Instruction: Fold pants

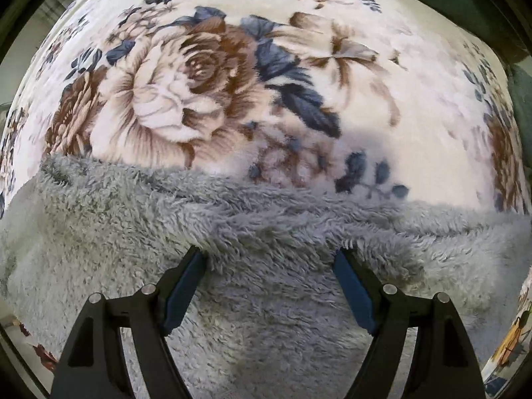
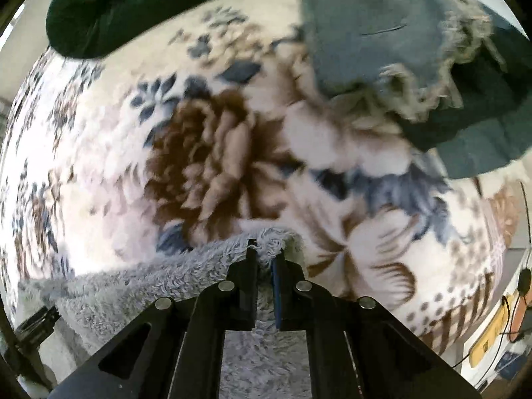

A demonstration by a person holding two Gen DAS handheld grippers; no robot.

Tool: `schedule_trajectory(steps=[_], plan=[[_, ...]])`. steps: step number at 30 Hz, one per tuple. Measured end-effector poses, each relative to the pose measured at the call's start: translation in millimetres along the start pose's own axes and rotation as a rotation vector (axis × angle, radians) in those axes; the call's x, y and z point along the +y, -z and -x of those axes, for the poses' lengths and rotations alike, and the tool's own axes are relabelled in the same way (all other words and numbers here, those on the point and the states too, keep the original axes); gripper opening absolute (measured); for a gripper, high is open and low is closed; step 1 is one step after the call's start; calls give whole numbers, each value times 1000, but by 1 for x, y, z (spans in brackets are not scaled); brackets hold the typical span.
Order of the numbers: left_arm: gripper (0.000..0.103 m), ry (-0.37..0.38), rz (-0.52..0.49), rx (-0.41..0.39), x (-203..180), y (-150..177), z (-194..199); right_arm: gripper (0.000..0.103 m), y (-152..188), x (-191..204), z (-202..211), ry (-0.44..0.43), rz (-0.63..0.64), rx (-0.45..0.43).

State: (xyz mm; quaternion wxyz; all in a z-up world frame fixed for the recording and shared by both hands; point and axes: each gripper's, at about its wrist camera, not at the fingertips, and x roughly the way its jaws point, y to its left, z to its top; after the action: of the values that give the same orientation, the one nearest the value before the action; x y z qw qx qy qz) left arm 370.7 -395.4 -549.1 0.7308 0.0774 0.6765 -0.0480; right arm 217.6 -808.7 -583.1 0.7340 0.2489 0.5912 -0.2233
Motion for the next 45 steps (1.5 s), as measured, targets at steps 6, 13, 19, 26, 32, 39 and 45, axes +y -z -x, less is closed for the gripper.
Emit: schedule_trajectory(steps=[6,13,19,26,32,39,45], plan=[[78,-1,12,1,40,18,13,13,-1,-30,-13,-141,-114,76],[78,71,-45,-11,63,62,29,64,76,-98,55,-236,-295,19],[79,56,-70,102,61,105,-17,66,187,-128,31,-413,-553,109],[84,30,-82,95,46,99,-26,66,208,-135,25,-447,-783,-92],[84,37,-74,103,46,84,-11,7,189,-121,20,-356,-702,-28],[84,73,-50,98,55,74,4,5,189,-134,56,-286,-668,-48],[90,65,-73,91,59,66,-18,61,210,-140,33,-470,-667,28]])
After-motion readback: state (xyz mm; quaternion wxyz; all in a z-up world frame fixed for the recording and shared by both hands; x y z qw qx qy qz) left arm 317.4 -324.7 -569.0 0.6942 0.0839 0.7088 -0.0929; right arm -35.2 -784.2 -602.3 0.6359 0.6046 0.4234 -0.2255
